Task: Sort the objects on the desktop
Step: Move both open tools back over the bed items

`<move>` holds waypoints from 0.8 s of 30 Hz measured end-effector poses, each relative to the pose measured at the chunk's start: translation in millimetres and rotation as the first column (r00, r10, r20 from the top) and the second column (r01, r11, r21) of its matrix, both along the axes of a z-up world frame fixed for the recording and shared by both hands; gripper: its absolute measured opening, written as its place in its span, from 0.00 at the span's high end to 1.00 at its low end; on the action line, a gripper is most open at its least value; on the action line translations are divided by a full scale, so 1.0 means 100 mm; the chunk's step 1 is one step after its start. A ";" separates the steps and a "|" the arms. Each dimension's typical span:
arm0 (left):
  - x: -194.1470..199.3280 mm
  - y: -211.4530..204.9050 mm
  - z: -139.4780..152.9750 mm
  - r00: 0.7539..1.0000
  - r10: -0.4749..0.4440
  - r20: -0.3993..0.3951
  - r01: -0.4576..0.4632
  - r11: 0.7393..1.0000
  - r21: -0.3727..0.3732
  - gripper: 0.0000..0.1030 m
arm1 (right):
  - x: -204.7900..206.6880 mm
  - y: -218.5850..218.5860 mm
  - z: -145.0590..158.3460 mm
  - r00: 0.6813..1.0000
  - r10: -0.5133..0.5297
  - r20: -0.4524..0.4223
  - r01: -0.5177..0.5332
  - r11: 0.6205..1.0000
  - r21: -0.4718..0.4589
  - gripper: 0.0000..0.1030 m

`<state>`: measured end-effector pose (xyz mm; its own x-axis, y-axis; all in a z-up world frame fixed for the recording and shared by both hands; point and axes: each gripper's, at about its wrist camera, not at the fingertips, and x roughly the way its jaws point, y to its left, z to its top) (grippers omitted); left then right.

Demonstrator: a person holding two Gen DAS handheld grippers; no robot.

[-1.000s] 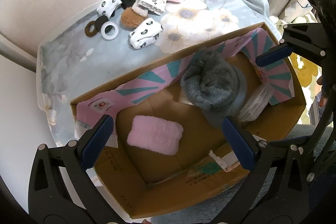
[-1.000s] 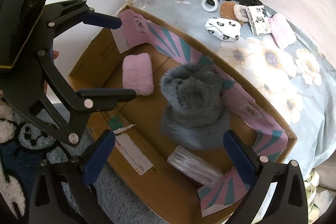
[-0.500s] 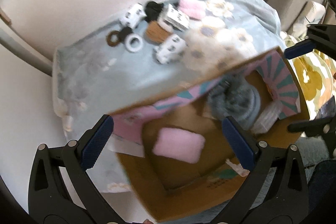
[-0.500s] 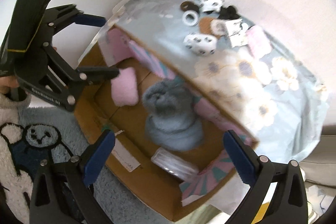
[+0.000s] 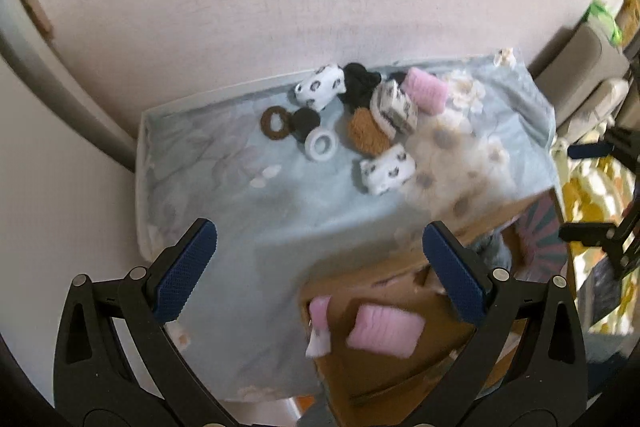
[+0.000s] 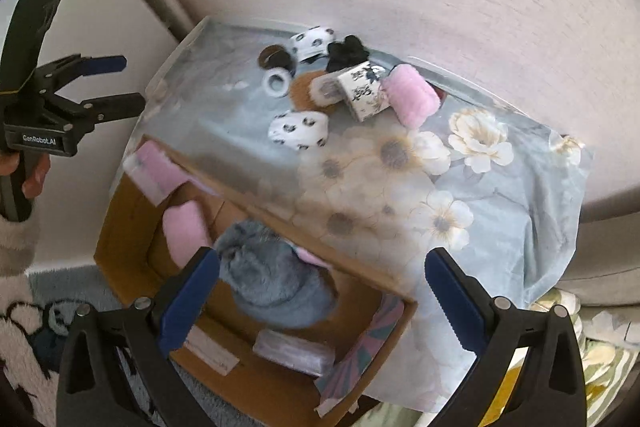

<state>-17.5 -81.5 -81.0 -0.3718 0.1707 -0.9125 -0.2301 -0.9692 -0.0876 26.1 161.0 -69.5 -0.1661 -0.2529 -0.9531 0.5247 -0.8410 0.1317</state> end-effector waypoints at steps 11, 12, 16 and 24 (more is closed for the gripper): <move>-0.75 0.17 -0.47 0.988 0.114 0.101 -0.118 0.992 0.041 0.01 | -0.59 0.14 -0.21 0.991 -0.131 -0.018 0.131 0.991 -0.008 0.00; -0.81 0.17 -0.53 0.984 0.140 0.112 -0.146 0.988 0.044 0.02 | -0.66 0.16 -0.25 0.989 -0.144 -0.024 0.144 0.990 -0.005 0.00; -1.03 0.13 -0.84 0.947 0.268 0.176 -0.278 0.960 0.036 0.03 | -0.94 0.21 -0.46 0.981 -0.193 -0.033 0.193 0.981 0.018 0.00; -1.19 0.08 -1.32 0.842 0.450 0.296 -0.484 0.874 0.047 0.11 | -1.34 0.21 -0.80 0.959 -0.281 0.015 0.282 0.959 -0.022 0.00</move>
